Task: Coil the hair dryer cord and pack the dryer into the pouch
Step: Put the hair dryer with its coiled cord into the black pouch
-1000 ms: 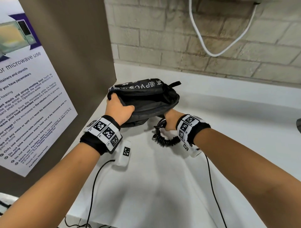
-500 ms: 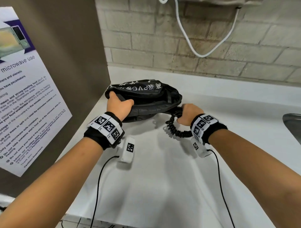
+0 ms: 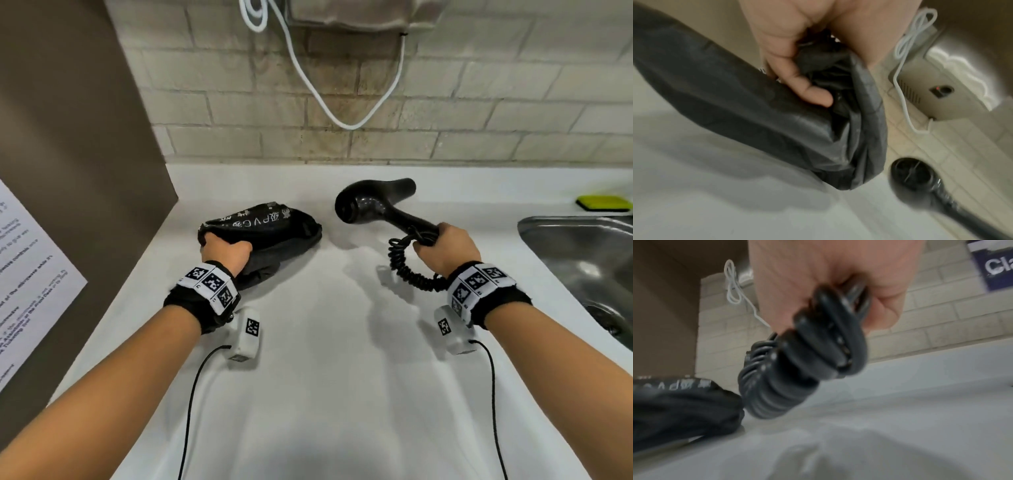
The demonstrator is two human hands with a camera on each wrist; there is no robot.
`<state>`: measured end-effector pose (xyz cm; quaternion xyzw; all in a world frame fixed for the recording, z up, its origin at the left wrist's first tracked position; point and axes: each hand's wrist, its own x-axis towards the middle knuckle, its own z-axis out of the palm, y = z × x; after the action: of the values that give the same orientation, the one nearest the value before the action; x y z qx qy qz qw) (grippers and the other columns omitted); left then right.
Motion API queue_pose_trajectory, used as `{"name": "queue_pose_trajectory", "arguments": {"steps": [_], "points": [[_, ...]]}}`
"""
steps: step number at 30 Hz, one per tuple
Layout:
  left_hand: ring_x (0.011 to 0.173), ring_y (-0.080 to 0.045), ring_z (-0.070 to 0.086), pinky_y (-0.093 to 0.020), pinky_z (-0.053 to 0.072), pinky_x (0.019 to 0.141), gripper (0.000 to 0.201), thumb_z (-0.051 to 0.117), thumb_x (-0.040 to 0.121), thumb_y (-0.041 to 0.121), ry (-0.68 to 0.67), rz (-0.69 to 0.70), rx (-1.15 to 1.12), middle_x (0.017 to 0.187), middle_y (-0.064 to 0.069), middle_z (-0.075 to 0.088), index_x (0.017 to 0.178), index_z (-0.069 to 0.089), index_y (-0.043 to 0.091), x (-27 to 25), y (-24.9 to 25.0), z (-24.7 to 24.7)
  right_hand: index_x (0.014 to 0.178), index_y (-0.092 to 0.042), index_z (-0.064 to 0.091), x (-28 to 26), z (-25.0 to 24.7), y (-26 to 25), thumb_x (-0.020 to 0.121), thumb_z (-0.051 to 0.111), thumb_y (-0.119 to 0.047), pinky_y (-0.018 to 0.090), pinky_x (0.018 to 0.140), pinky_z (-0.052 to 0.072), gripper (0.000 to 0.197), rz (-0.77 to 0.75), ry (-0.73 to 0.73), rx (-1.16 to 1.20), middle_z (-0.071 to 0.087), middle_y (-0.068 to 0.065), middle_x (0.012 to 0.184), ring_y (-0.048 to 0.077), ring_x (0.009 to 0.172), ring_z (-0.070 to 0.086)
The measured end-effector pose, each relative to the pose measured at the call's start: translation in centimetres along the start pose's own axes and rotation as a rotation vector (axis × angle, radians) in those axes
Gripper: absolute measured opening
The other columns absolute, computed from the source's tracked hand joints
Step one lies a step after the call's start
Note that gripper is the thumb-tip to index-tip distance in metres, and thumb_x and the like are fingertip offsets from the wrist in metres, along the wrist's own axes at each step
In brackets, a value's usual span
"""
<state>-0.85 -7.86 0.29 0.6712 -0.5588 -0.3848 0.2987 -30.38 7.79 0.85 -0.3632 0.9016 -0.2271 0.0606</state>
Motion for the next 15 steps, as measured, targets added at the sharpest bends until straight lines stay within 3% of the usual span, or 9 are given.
{"name": "queue_pose_trajectory", "arguments": {"steps": [2,6,9,12,15], "points": [[0.123,-0.036,0.045,-0.034,0.038,0.1,0.064,0.06,0.082,0.016,-0.097,0.038,0.061,0.135,-0.022,0.045,0.136,0.03,0.0,-0.7,0.1,1.2,0.102,-0.01,0.055,-0.6,-0.6,0.3,0.079,0.06,-0.03,0.034,0.069,0.05,0.031,-0.021,0.098,0.074,0.064,0.011,0.088,0.032,0.079,0.059],[0.116,-0.033,0.049,-0.029,0.039,0.08,0.056,0.056,0.084,0.016,-0.271,0.106,0.116,0.129,-0.017,0.049,0.134,0.034,0.003,-2.6,1.5,3.2,0.106,-0.01,0.053,-1.5,-1.2,-1.2,0.08,0.061,-0.028,0.029,0.064,0.046,0.033,-0.118,0.262,0.253,0.066,0.01,0.086,0.03,0.078,0.061],[0.107,-0.029,0.053,-0.026,0.044,0.075,0.052,0.055,0.084,0.016,-0.416,0.141,0.141,0.122,-0.015,0.051,0.132,0.038,0.006,-4.1,2.5,4.7,0.11,-0.008,0.051,-2.1,-1.3,-3.3,0.08,0.063,-0.025,0.026,0.064,0.043,0.036,-0.197,0.33,0.38,0.067,0.011,0.088,0.031,0.08,0.062],[0.075,-0.019,0.056,-0.021,0.048,0.044,0.035,0.054,0.082,0.013,-0.521,0.105,0.076,0.104,-0.012,0.054,0.116,0.049,0.007,-5.4,3.2,5.9,0.115,-0.009,0.048,-3.1,-0.5,-4.9,0.079,0.065,-0.02,0.022,0.067,0.041,0.041,-0.247,0.323,0.488,0.068,0.01,0.093,0.028,0.083,0.064],[0.061,-0.019,0.053,-0.021,0.041,0.041,0.01,0.051,0.081,0.01,-0.623,0.013,-0.019,0.081,-0.011,0.055,0.09,0.055,0.007,-5.9,3.5,6.7,0.117,-0.012,0.046,-4.2,1.1,-5.4,0.079,0.065,-0.018,0.022,0.07,0.043,0.042,-0.262,0.251,0.498,0.067,0.01,0.096,0.028,0.085,0.063]]}}
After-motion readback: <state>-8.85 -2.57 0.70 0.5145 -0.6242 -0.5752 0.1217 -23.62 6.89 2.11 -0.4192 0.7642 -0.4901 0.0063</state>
